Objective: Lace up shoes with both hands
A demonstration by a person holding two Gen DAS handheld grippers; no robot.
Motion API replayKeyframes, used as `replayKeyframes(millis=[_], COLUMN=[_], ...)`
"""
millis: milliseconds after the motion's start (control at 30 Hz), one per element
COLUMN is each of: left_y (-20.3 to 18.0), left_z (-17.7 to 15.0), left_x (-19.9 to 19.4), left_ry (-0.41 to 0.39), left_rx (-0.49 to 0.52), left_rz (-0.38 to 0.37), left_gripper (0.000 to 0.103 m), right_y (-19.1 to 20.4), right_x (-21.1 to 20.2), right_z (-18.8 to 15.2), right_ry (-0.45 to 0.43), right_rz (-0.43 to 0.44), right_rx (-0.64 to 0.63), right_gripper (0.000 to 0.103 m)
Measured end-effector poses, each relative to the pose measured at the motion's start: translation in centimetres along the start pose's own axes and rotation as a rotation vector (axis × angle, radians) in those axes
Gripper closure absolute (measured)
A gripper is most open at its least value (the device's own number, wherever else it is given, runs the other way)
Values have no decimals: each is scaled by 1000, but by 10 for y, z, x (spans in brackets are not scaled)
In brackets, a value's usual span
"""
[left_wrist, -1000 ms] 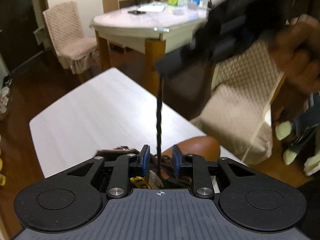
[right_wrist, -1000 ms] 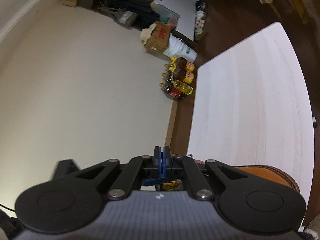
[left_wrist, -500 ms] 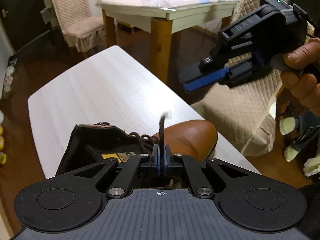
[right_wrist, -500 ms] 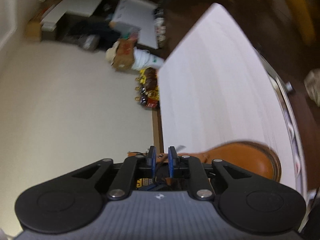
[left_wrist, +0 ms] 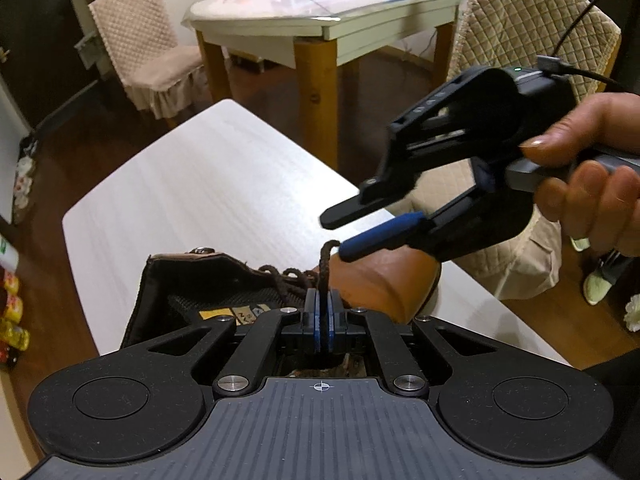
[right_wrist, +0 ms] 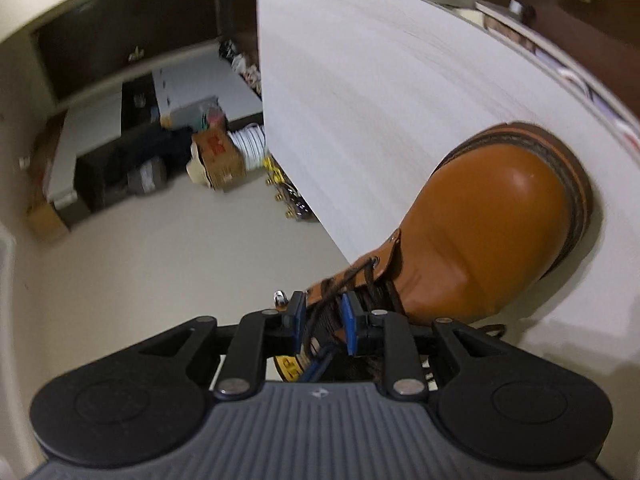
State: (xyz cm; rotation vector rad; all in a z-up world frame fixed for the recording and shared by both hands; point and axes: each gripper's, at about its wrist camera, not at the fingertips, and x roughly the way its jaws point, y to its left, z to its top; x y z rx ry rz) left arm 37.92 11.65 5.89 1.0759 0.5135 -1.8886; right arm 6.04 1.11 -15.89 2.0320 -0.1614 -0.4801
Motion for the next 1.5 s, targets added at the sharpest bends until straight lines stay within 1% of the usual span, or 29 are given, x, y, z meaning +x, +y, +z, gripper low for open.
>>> replayKeyframes(millis=[67, 200, 267, 333, 467, 500, 533, 633, 700, 833, 867, 900, 967, 1133, 1200, 1400, 1500], left_y=[-1, -2, -4, -4, -1, 0, 2, 13, 20, 34, 37, 37, 37, 33, 33, 34, 35], left_z=[-1, -1, -2, -4, -6, -6, -6, -6, -3, 1, 2, 3, 5, 8, 9, 6, 5], left_x=[-1, -1, -1, 0, -1, -1, -2, -13, -19, -30, -31, -30, -26, -19, -18, -18, -19], left_ry=[-2, -11, -13, -13, -14, -13, -16, -48, -67, -107, -114, -110, -95, -84, -87, -97, -102], left_rx=[5, 13, 18, 18, -7, -18, -31, -78, -81, -88, -81, -47, 24, 119, 117, 100, 86], left_rz=[-2, -5, -5, -6, -19, -25, -31, -30, 6, 77, 96, 116, 150, 190, 185, 183, 179], left_gripper=[100, 100, 100, 99, 98, 97, 95, 90, 88, 88, 88, 88, 88, 88, 86, 86, 86], right_y=[-2, 2, 4, 11, 26, 29, 36, 44, 53, 60, 61, 64, 66, 64, 63, 60, 59], right_x=[5, 16, 19, 19, 10, 8, 8, 1, 7, 10, 11, 14, 19, 27, 28, 25, 26], right_z=[3, 7, 7, 6, 0, -1, -3, -8, -12, -20, -21, -24, -26, -26, -25, -21, -19], right_ry=[4, 20, 26, 24, 19, 20, 28, 57, 79, 129, 138, 157, 180, 215, 212, 176, 165], right_rz=[3, -17, -31, -61, -97, -103, -116, -123, -125, -123, -119, -114, -116, -148, -161, -133, -136], right_rx=[10, -14, -28, -81, -179, -202, -262, -318, -336, -376, -383, -393, -403, -392, -375, -298, -275], right_gripper=[80, 80, 93, 100, 100, 100, 100, 100, 100, 100, 100, 100, 100, 100, 100, 100, 100])
